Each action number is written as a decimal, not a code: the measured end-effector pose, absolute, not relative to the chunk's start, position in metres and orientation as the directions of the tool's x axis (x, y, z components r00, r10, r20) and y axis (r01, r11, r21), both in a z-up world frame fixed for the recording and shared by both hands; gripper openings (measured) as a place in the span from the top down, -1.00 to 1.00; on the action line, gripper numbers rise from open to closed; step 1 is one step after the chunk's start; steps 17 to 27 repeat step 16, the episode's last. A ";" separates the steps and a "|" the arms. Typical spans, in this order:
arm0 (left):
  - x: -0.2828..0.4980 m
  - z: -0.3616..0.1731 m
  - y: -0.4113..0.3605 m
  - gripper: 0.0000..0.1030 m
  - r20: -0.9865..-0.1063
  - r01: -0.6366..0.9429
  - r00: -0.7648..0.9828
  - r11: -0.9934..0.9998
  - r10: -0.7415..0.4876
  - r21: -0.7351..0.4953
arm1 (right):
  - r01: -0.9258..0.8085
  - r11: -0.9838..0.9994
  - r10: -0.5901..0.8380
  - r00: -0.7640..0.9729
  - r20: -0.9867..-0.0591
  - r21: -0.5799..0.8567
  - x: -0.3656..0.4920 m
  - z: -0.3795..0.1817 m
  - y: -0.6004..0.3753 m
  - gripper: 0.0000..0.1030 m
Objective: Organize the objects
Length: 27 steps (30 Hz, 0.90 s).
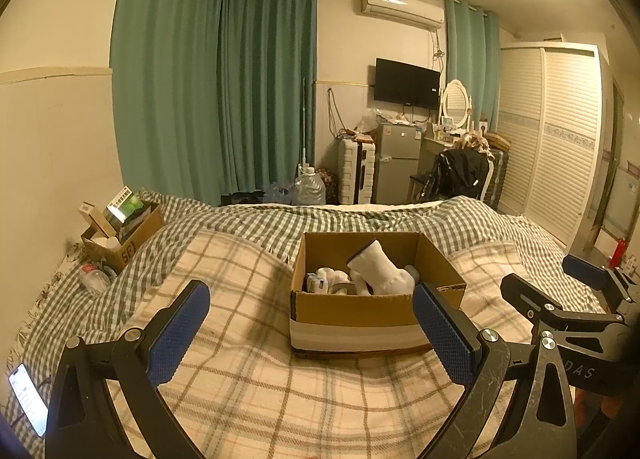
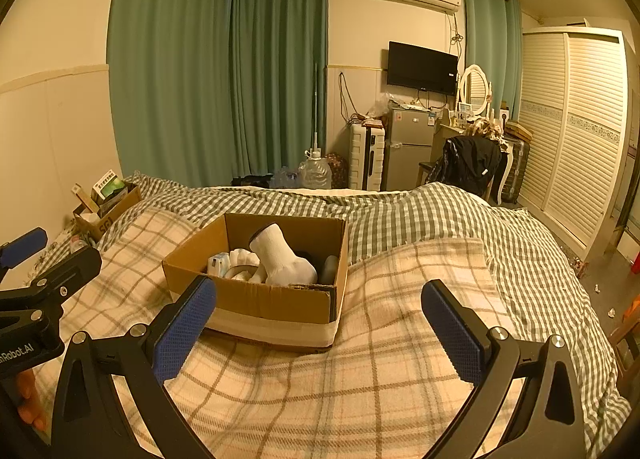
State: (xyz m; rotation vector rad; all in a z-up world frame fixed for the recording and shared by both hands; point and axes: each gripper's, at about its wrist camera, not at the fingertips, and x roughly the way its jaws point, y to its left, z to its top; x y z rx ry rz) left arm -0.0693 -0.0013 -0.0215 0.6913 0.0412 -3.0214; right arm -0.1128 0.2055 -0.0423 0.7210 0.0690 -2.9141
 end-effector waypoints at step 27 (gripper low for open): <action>-0.070 -0.023 0.001 -1.00 -0.441 0.022 -0.897 -1.000 -0.014 -0.011 | 0.144 -0.989 -0.122 -0.873 -0.472 -0.011 -0.113 -0.045 0.205 -0.99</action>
